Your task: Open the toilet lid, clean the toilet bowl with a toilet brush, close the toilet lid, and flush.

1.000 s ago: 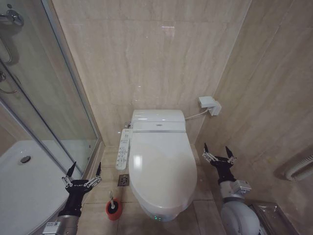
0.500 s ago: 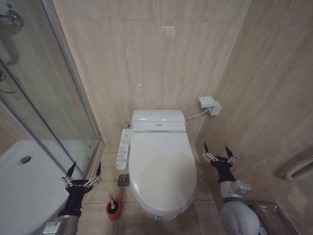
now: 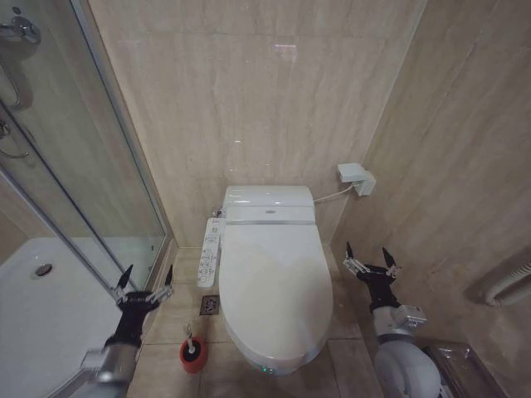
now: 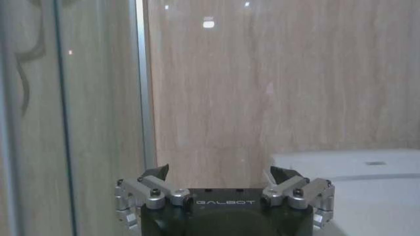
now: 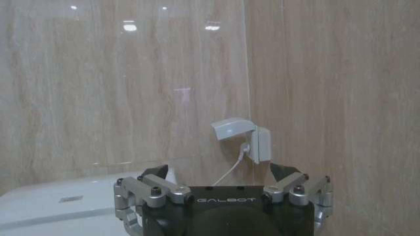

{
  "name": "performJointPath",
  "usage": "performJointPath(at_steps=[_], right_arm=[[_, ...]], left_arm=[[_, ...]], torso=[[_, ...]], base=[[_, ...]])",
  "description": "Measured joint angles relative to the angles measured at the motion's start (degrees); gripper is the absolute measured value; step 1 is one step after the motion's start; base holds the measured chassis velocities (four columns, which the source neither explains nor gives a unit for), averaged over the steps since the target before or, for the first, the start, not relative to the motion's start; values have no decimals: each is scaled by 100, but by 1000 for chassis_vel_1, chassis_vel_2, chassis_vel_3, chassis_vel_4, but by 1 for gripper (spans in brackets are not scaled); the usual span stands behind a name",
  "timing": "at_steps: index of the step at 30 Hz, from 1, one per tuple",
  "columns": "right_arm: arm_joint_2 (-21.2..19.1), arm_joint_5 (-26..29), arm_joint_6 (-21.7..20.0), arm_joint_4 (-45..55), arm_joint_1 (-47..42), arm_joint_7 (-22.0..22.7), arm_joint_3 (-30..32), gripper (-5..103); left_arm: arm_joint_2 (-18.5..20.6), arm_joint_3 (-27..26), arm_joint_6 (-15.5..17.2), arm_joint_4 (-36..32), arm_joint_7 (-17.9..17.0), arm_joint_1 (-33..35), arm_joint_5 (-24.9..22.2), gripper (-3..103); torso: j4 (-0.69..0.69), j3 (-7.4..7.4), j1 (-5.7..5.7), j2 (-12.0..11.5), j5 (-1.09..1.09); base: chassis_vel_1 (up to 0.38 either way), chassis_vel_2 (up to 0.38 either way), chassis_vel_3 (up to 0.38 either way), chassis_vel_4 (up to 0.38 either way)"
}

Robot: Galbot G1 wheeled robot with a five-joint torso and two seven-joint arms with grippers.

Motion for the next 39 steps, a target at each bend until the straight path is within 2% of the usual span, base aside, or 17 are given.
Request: performJointPath(at_steps=[1, 2, 6, 7, 10, 17, 19, 20, 24, 25, 28, 29, 32, 33, 35, 39], right_arm=[[0, 0, 0, 0, 0, 0, 0, 100], [0, 0, 0, 0, 0, 0, 0, 100], [0, -2, 0, 0, 0, 0, 0, 100], [0, -2, 0, 0, 0, 0, 0, 100], [0, -3, 0, 0, 0, 0, -1, 100], [0, -4, 0, 0, 0, 0, 0, 100], [0, -4, 0, 0, 0, 0, 0, 100], [0, -4, 0, 0, 0, 0, 0, 100], [-1, -4, 0, 0, 0, 0, 0, 100], [-1, -4, 0, 0, 0, 0, 0, 100], [-1, -4, 0, 0, 0, 0, 0, 100], [-1, -4, 0, 0, 0, 0, 0, 100], [-1, -4, 1, 0, 1, 0, -1, 100], [-1, -4, 1, 0, 1, 0, -1, 100], [-1, -4, 1, 0, 1, 0, 0, 100], [-1, -4, 1, 0, 0, 0, -1, 100]], left_arm=[[0, 0, 0, 0, 0, 0, 0, 100], [13, 8, 134, 37, 0, -120, -41, 100], [82, 57, 947, 254, -1, -843, -289, 100], [82, 57, 947, 254, -1, -843, -289, 100], [127, 86, 1461, 391, -2, -1308, -450, 100], [133, 87, 1543, 333, -14, -1340, -466, 100], [133, 41, 1461, -189, -74, -1153, -386, 100], [133, 41, 1461, -189, -74, -1153, -386, 100], [126, -28, 1206, -1009, -174, -818, -185, 100], [126, -28, 1206, -1009, -174, -818, -185, 100], [93, 123, 571, -669, -171, -678, 86, 100], [93, 123, 571, -669, -171, -678, 86, 100], [24, 236, 94, -73, -158, -675, 166, 100], [24, 236, 94, -73, -158, -675, 166, 100], [-16, 265, -153, 180, -143, -713, 168, 100], [-47, 276, -194, 271, -161, -740, 84, 100]], torso=[[0, 0, 0, 0, 0], [0, 0, 0, 0, 0], [1, 0, 0, 0, 1], [1, 0, 0, 0, 1], [-2, 0, 1, 0, 0], [1, 0, 0, 0, -1], [1, 0, -1, 0, 2], [1, 0, -1, 0, 2], [2, -1, -2, 1, 5], [2, -1, -2, 1, 5], [-1, -1, -2, 1, 1], [-1, -1, -2, 1, 1], [0, 0, -1, 0, -1], [0, 0, -1, 0, -1], [0, 0, -1, 0, 0], [0, 0, -1, 0, 1]], base=[[0, 0, 0, 0], [0, 0, 0, 0], [0, 0, 0, 0], [0, 0, 0, 0], [0, 0, 0, 0], [0, 0, 0, 0], [0, 0, 0, 0], [0, 0, 0, 0], [0, 0, 0, 0], [0, 0, 0, 0], [0, 0, 0, 0], [0, 0, 0, 0], [0, 0, 0, 0], [0, 0, 0, 0], [0, 0, 0, 0], [0, 0, 0, 0]])
